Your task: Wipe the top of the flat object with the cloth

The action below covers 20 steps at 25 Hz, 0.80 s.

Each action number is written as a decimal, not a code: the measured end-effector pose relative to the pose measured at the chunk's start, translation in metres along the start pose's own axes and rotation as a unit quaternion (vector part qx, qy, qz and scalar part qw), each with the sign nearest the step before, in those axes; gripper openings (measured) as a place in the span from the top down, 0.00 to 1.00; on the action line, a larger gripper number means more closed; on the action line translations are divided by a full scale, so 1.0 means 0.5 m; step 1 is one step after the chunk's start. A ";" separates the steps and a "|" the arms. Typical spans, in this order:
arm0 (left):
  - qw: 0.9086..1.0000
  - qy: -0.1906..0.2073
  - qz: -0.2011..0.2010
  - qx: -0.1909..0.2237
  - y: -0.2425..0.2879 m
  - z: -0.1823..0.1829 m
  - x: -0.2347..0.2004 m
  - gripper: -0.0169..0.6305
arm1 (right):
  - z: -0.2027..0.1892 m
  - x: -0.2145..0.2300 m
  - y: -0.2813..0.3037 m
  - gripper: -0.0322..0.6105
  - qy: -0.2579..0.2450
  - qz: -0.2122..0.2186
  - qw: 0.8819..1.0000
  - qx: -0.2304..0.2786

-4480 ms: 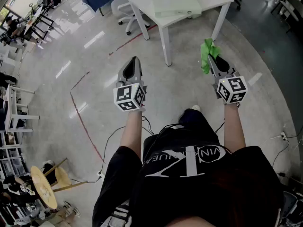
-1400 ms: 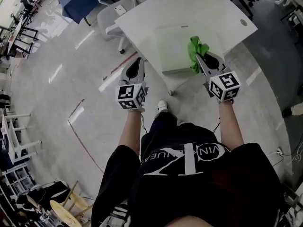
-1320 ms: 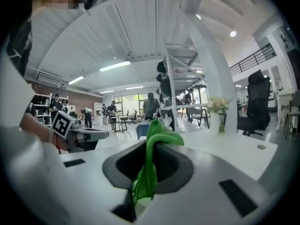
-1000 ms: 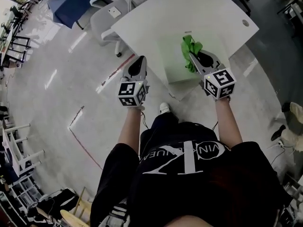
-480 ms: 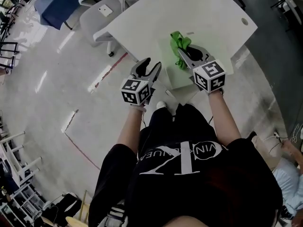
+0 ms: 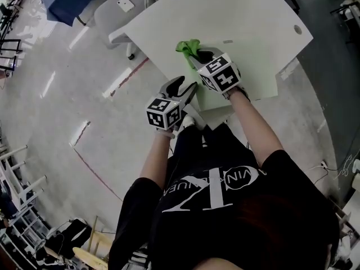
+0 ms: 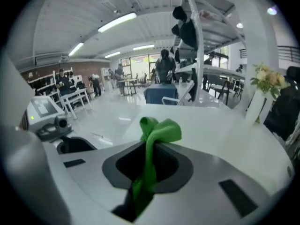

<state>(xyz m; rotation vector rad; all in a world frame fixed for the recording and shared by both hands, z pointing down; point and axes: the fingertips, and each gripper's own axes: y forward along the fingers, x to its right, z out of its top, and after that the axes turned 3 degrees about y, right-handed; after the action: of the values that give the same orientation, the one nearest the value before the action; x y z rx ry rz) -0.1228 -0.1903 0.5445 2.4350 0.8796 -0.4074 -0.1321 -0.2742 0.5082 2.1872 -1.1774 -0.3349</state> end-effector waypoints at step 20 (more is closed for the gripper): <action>1.000 -0.017 0.019 -0.012 0.013 -0.008 0.018 0.79 | -0.079 0.131 -0.067 0.90 -0.006 -0.054 0.998 -0.042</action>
<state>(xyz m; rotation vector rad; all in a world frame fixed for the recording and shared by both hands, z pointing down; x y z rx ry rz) -0.1116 -0.1878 0.5462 2.4111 0.8191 -0.4203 -0.0535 -0.2982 0.5220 2.1836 -1.0352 -0.4359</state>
